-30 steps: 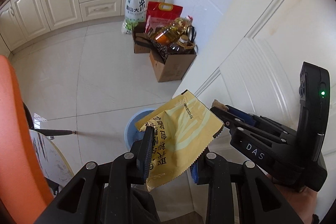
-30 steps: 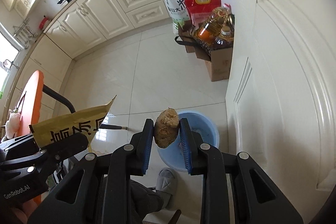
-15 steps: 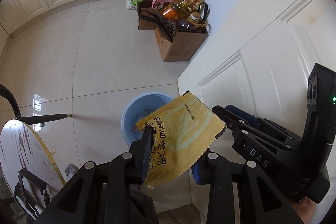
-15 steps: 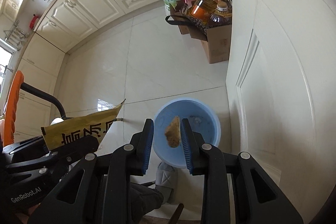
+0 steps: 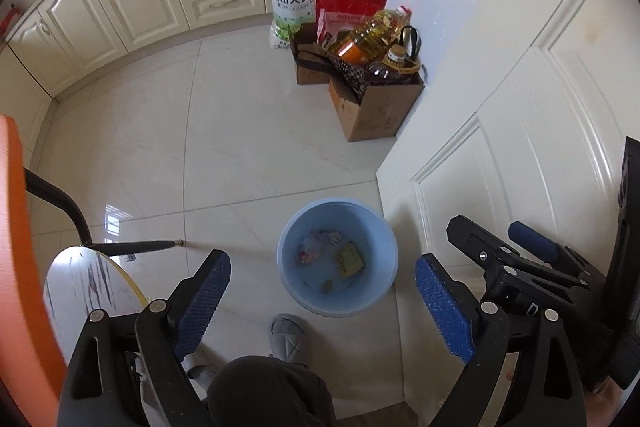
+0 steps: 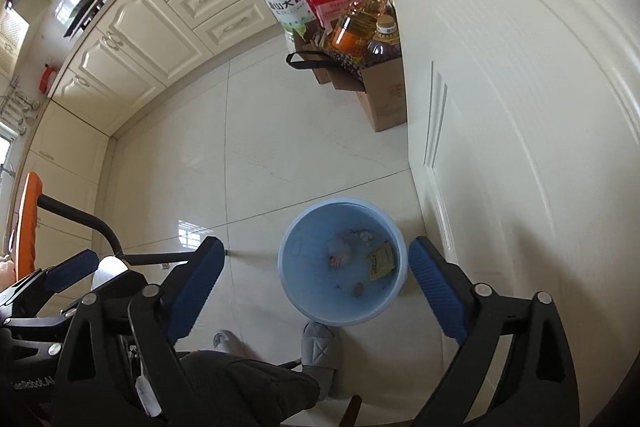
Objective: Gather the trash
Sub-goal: 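Return both tools to the orange table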
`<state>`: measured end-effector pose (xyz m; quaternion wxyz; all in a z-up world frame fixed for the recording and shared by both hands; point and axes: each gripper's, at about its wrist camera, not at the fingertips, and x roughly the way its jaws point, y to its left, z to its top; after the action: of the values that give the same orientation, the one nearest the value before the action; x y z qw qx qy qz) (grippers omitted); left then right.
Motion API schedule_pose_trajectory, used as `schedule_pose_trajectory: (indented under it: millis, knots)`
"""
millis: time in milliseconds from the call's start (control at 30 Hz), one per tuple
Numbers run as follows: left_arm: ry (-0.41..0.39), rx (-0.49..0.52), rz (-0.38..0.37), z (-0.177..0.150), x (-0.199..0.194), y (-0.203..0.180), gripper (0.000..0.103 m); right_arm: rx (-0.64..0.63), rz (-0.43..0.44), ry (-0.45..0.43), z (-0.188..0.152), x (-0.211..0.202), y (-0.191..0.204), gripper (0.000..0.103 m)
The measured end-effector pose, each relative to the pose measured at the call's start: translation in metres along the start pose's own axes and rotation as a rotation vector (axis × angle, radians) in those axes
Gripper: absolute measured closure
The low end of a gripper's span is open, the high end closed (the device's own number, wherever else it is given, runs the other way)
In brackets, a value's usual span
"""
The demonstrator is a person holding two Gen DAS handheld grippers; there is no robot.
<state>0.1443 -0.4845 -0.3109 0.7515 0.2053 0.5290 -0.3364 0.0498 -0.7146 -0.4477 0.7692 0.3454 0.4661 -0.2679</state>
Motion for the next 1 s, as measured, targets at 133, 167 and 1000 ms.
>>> schedule_pose_trajectory:
  millis: [133, 167, 1000]
  knots:
    - [-0.127, 0.021, 0.028, -0.018, -0.049, -0.006, 0.009, 0.031, 0.049, -0.048, 0.0, -0.03, 0.008, 0.0]
    - [-0.16, 0.019, 0.029, -0.023, -0.063, -0.007, 0.008, 0.03, 0.056, -0.062, 0.0, -0.039, 0.011, 0.0]
    - [-0.822, -0.324, 0.27, -0.377, -0.388, 0.158, 0.001, -0.447, 0.314, -0.529, -0.088, -0.311, 0.282, 0.0]
